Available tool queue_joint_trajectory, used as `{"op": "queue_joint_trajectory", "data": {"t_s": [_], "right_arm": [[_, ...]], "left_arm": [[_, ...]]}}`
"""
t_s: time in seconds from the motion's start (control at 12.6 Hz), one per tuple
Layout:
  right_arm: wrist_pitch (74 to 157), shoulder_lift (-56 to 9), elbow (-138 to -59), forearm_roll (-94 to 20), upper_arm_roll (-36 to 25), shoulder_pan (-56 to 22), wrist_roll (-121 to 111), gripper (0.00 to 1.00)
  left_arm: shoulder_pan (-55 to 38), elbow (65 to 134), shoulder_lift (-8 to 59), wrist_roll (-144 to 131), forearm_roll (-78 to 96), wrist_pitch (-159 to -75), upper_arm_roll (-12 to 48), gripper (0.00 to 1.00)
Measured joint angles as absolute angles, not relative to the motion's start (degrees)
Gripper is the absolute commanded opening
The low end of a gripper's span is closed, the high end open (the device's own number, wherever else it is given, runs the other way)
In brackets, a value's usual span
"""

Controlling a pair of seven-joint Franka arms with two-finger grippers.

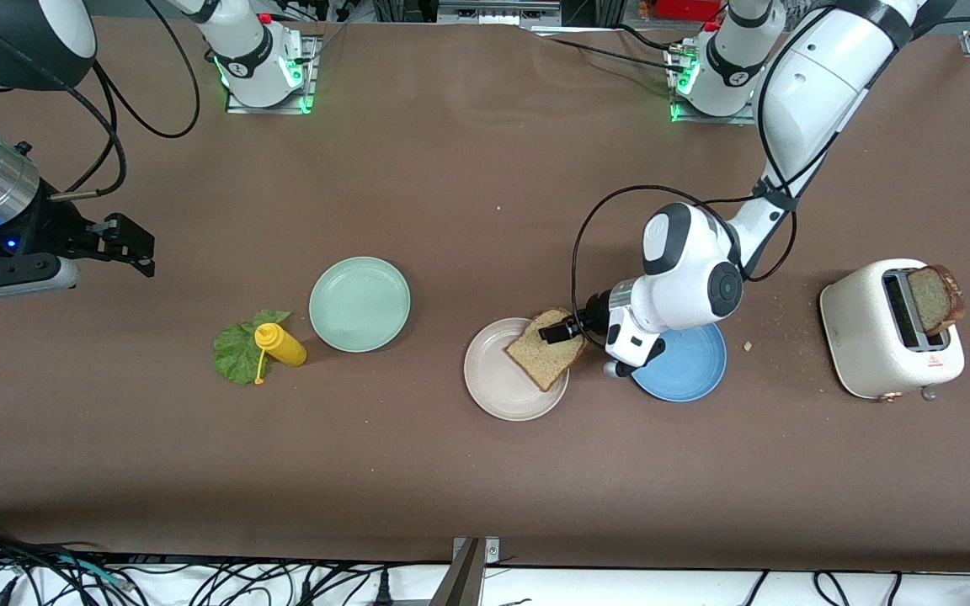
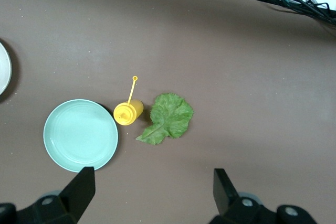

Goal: Make sandwich in beige plate with both arms
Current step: 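Lower the bread onto the beige plate and open the left gripper, then withdraw the left gripper while the right gripper reaches the yellow bottle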

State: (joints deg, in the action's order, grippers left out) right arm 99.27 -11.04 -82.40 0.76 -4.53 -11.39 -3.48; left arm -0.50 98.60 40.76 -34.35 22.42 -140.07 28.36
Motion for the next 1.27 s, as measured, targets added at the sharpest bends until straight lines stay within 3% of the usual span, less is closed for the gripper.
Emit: {"op": "queue_joint_trajectory", "data": {"t_s": [0.47,0.87,1.27], "right_arm": [[102.3,-12.3,-82.4,0.8,-4.5,-12.2,-3.5,1.0],[104.6,-13.5,-82.4,0.8,-4.4,-13.3,-3.5,1.0],[104.6,-13.8,-82.4,0.7,-4.4,-13.5,-3.5,1.0]], "left_arm": [[-4.2,98.7,41.2,-34.4,20.1,-138.0,25.0,0.99],[-4.2,97.4,40.8,-34.4,15.6,-130.1,24.4,0.99],[-1.1,95.6,32.4,-34.4,15.6,-117.0,24.0,0.99]]}}
